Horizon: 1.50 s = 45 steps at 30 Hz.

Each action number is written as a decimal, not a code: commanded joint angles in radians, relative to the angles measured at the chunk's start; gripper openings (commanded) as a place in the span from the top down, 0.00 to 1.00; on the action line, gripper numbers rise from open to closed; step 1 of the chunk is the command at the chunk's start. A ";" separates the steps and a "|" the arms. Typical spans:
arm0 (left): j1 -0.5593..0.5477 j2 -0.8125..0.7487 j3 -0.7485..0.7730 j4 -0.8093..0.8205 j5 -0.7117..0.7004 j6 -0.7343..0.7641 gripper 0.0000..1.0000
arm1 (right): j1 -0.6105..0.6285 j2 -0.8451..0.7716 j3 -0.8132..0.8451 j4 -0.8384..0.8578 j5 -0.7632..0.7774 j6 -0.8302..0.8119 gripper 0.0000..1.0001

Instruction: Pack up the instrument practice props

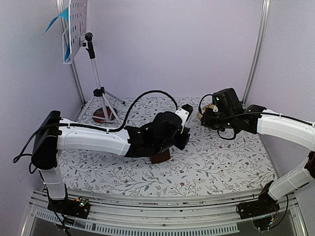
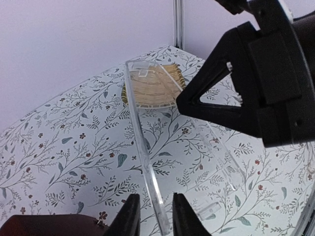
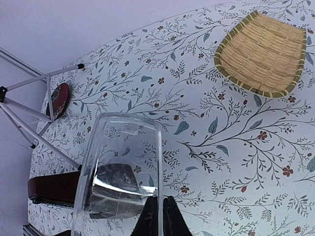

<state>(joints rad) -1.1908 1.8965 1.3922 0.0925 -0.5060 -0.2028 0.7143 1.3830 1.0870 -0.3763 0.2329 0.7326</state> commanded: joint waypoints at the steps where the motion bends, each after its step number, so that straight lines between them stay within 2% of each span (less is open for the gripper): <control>1: -0.013 0.012 0.027 0.006 -0.033 0.020 0.78 | 0.004 0.009 0.017 0.022 -0.010 -0.010 0.98; 8: -0.015 0.016 0.028 0.010 -0.046 0.025 0.80 | 0.004 0.022 0.017 0.027 -0.016 -0.010 0.98; 16: -0.015 0.021 0.030 0.021 -0.050 0.026 0.91 | 0.004 0.025 0.019 0.024 -0.024 -0.011 0.98; 21: -0.014 0.021 0.031 0.020 -0.059 0.025 0.94 | 0.005 0.027 0.016 0.025 -0.027 -0.012 0.97; 24: -0.015 0.018 0.031 0.018 -0.065 0.019 0.96 | 0.004 0.017 0.011 0.038 -0.040 -0.016 0.85; 30: -0.008 -0.001 0.017 0.035 -0.076 0.008 1.00 | 0.004 -0.095 -0.051 0.074 -0.019 -0.057 0.38; 34: 0.010 -0.024 0.003 0.046 -0.046 -0.011 1.00 | -0.006 -0.196 -0.095 0.045 0.085 -0.074 0.15; 36: 0.026 -0.054 -0.022 0.074 0.012 -0.042 1.00 | -0.040 -0.262 -0.132 0.088 0.018 -0.099 0.09; 40: 0.083 -0.138 -0.127 0.193 0.212 -0.132 1.00 | -0.120 -0.411 -0.261 0.330 -0.213 -0.163 0.00; 45: 0.186 -0.264 -0.316 0.449 0.544 -0.275 1.00 | -0.157 -0.522 -0.358 0.635 -0.494 -0.185 0.01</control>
<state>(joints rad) -1.0828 1.7321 1.1797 0.2890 -0.2527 -0.3347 0.5713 0.9207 0.7826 -0.0566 0.0101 0.5926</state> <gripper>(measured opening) 0.039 0.992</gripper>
